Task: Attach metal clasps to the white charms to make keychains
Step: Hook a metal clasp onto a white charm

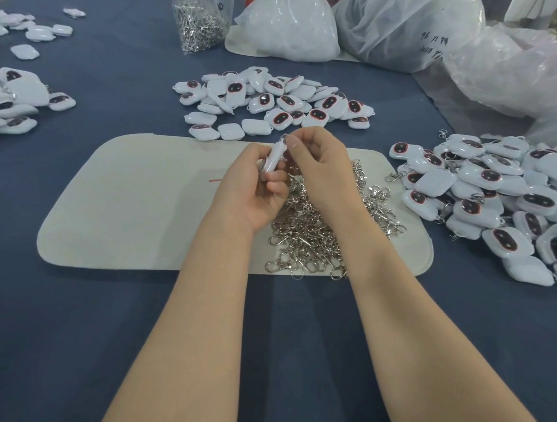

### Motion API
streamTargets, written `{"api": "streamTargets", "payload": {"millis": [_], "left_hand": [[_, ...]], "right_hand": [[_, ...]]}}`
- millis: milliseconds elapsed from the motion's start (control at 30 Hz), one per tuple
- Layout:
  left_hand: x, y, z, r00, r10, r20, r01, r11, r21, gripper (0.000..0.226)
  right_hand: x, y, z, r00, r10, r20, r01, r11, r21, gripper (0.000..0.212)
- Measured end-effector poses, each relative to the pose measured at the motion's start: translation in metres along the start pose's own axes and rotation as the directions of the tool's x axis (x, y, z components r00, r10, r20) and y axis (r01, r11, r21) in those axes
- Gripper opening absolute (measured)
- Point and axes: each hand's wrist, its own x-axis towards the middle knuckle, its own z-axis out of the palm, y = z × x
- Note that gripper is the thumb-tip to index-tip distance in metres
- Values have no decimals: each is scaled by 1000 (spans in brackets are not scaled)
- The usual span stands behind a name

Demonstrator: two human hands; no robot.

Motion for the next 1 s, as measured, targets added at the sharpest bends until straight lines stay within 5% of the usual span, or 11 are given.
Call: {"api": "streamTargets", "payload": {"millis": [200, 300, 433, 533, 633, 700, 733, 800, 900, 1000], "left_hand": [[1, -1, 1, 993, 83, -84, -78, 995, 67, 16], [3, 0, -2, 929, 318, -188, -246, 912, 327, 14], [5, -4, -5, 759, 650, -24, -379, 473, 796, 9], [5, -8, -7, 682, 707, 188, -410, 156, 899, 11], [6, -11, -8, 644, 704, 298, -423, 3, 906, 10], [6, -10, -7, 640, 716, 280, -450, 54, 891, 11], [5, -9, -6, 653, 723, 225, -476, 160, 865, 10], [5, -6, -4, 725, 687, 45, -490, 469, 735, 9], [7, -1, -4, 885, 439, -156, -367, 863, 347, 13], [5, 1, -4, 967, 209, -144, -204, 978, 50, 15]], "right_hand": [[2, -1, -9, 999, 4, 38, -1, 998, -59, 9], [3, 3, -11, 997, -15, 82, 33, 977, -212, 8], [5, 7, -12, 991, -67, 114, 106, 918, -382, 12], [6, 9, -14, 989, -61, 134, 116, 884, -453, 16], [6, 11, -15, 991, -37, 128, 94, 874, -476, 15], [6, 10, -14, 994, -32, 101, 72, 904, -422, 10], [5, 9, -13, 996, -29, 82, 57, 929, -365, 8], [4, 4, -12, 998, -19, 59, 31, 974, -222, 5], [1, 0, -9, 996, -14, 83, 24, 993, -118, 6], [1, -2, -7, 996, -20, 90, 30, 993, -113, 7]]}}
